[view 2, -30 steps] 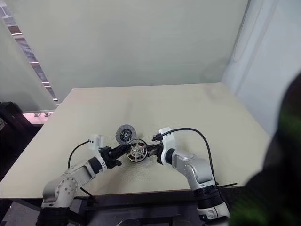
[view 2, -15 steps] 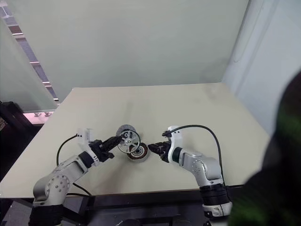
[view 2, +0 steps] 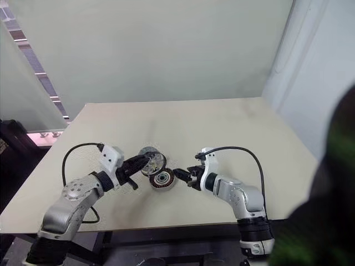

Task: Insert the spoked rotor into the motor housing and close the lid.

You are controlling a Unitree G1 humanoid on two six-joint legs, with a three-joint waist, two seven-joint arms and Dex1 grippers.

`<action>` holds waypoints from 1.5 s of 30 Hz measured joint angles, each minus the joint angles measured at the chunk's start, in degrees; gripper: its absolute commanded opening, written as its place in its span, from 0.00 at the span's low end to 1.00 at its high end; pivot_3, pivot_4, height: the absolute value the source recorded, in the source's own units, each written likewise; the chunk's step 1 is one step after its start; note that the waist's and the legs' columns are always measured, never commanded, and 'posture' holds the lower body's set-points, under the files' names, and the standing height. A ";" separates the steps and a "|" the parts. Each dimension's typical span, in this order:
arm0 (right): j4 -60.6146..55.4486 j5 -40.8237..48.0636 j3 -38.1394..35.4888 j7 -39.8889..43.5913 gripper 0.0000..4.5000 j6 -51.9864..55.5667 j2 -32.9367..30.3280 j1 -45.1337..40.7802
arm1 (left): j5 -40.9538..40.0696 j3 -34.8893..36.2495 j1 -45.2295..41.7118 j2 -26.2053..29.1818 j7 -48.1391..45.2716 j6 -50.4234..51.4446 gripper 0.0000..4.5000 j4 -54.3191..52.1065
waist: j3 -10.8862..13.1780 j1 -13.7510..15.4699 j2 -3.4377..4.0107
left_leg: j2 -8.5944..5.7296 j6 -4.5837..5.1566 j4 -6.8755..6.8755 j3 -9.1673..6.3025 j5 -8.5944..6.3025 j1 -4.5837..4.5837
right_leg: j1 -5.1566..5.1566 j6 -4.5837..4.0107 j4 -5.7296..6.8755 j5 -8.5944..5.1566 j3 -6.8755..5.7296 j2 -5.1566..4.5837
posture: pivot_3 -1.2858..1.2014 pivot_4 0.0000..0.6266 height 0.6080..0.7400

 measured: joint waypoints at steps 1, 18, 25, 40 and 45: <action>0.00 0.00 0.02 -0.01 0.87 -0.01 0.04 0.29 | 2.33 -0.72 -0.44 0.17 0.05 -2.87 0.05 1.49 | 0.00 0.00 0.00 | 0.00 0.00 0.00 0.00 0.00 0.00 | 0.00 0.00 0.00 0.00 0.00 0.00 | 0.52 0.00 1.00; -0.39 -4.18 6.31 1.52 0.87 -5.01 -3.41 1.09 | 14.99 -4.72 -1.79 -1.71 -0.43 -26.11 0.05 18.27 | 0.00 0.02 0.01 | -0.04 0.02 0.03 -0.03 0.00 -0.03 | 0.01 0.07 0.00 0.04 -0.01 -0.03 | 0.52 0.00 1.00; -0.42 -12.59 14.10 8.55 0.87 -20.58 -8.61 0.76 | 12.08 -4.37 -1.78 -1.92 -3.32 -25.24 0.05 18.39 | 0.00 -0.02 0.00 | 0.02 0.02 0.02 -0.04 0.01 0.01 | 0.01 0.10 0.02 0.06 -0.07 -0.01 | 0.52 0.00 1.00; 2.34 -20.01 18.46 14.54 0.87 -32.20 -10.40 -1.19 | 8.45 -2.42 -1.51 -2.04 -7.86 -21.88 0.05 17.28 | -0.01 0.01 -0.02 | -0.01 0.03 0.08 -0.05 0.01 0.01 | 0.06 0.11 0.02 0.06 -0.05 -0.01 | 0.52 0.00 1.00; 4.57 -23.31 20.75 16.22 0.87 -37.25 -10.66 -1.63 | 8.47 -3.60 -0.92 -1.84 -10.76 -21.86 0.05 14.77 | -0.01 0.01 -0.02 | -0.01 0.03 0.08 -0.04 0.01 0.04 | 0.08 0.11 0.02 0.06 -0.05 -0.01 | 0.52 0.00 1.00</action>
